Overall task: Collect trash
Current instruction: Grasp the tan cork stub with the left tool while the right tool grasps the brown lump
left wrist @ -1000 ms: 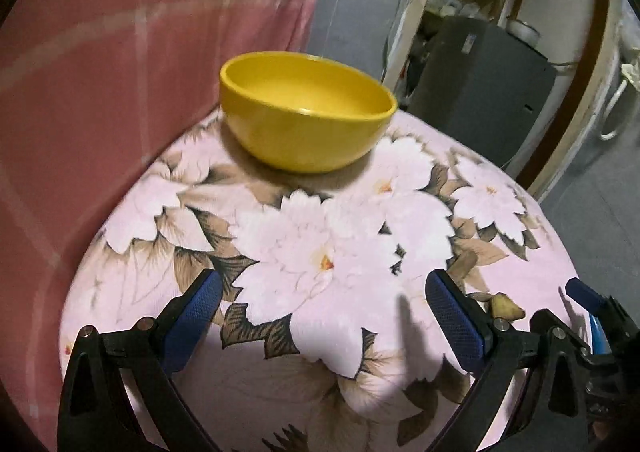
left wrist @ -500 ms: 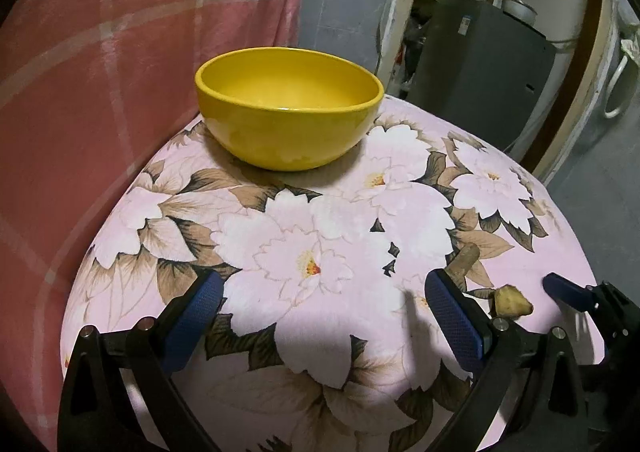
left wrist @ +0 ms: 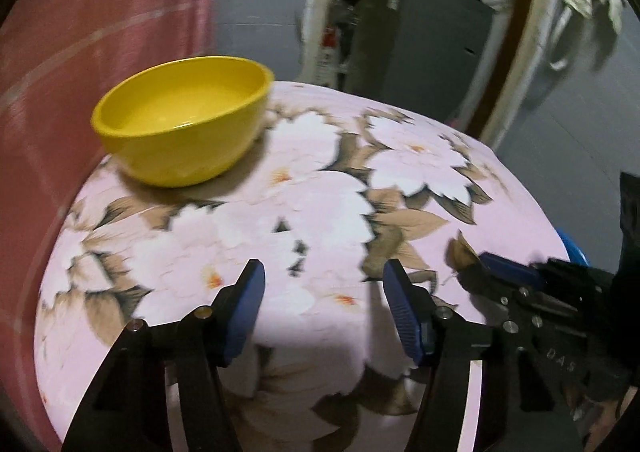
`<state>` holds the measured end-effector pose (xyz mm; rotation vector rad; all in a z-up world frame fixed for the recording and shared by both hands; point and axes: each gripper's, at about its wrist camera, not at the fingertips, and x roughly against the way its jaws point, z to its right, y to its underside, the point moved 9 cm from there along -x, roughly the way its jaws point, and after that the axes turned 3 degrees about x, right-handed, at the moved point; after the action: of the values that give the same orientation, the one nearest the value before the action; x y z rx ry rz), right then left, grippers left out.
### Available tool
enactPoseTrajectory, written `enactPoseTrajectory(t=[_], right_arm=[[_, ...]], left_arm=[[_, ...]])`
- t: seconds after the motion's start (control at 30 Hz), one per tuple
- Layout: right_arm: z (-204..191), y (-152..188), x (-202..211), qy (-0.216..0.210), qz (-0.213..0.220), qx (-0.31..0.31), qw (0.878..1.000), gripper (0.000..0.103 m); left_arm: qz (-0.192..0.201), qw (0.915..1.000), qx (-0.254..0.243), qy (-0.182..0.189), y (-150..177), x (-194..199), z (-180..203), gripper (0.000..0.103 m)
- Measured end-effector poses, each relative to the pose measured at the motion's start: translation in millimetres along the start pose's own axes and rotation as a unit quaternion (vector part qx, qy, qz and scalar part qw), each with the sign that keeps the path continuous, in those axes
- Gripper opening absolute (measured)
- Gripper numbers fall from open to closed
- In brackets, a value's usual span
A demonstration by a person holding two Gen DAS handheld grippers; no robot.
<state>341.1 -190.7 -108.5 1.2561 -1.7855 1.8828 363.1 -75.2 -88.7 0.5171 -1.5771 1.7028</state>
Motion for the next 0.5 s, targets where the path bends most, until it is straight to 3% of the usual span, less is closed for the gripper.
enactPoseTrajectory(t=[0.17, 0.5], right_arm=[[5.3, -2.6, 3.2, 0.004, 0.009, -0.019, 1.0, 0.015], [10.9, -1.9, 3.2, -0.007, 0.01, -0.042, 0.999, 0.015]], left_arm=[[-0.03, 0.9986, -0.044, 0.006, -0.5, -17.8, 18.3, 0.044], [-0.047, 0.9947, -0.087, 0.028, -7.8, -39.6, 39.3, 0.023]])
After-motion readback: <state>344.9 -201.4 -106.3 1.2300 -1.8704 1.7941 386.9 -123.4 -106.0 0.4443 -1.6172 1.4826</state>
